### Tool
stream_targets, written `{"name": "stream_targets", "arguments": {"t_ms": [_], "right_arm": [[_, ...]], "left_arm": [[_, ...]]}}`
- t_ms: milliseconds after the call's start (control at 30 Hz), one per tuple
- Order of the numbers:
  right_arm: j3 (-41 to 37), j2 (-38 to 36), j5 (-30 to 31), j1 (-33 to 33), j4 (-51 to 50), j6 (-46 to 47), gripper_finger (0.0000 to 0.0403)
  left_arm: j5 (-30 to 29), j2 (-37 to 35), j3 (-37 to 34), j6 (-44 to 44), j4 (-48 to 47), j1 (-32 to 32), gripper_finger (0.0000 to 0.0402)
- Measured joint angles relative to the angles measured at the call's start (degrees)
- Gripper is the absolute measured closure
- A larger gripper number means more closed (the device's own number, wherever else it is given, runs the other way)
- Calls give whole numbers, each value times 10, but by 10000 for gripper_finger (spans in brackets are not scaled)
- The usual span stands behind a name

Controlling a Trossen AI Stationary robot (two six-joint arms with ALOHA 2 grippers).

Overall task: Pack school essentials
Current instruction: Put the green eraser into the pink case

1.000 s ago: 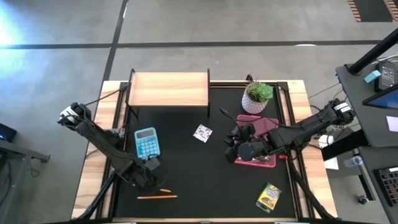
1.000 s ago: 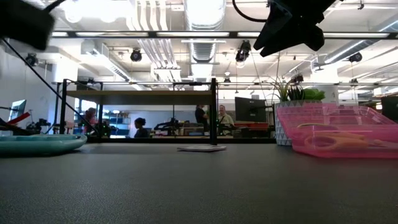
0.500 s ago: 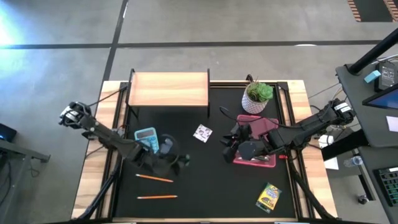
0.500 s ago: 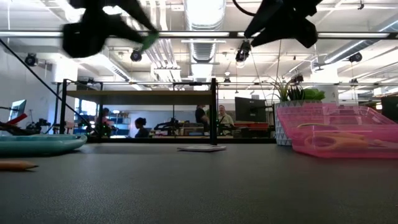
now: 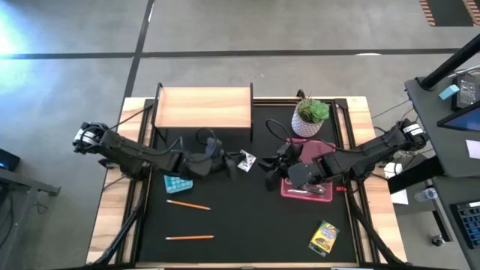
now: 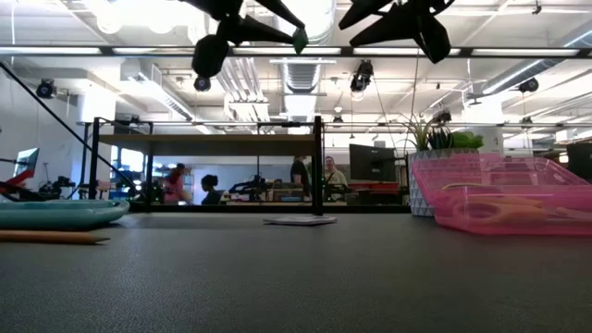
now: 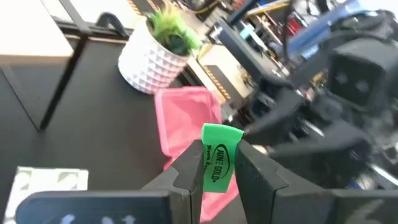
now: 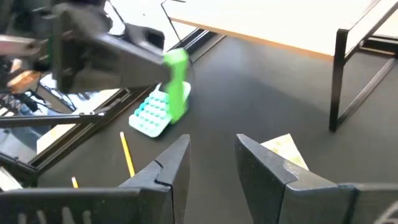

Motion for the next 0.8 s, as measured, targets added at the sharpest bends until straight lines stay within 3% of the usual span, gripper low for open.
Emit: {"name": "stream_targets", "arguments": {"t_ms": [800], "right_arm": [[0, 0, -1, -30, 89, -44, 287]], "left_arm": [[30, 7, 1, -1, 31, 40, 341]]}}
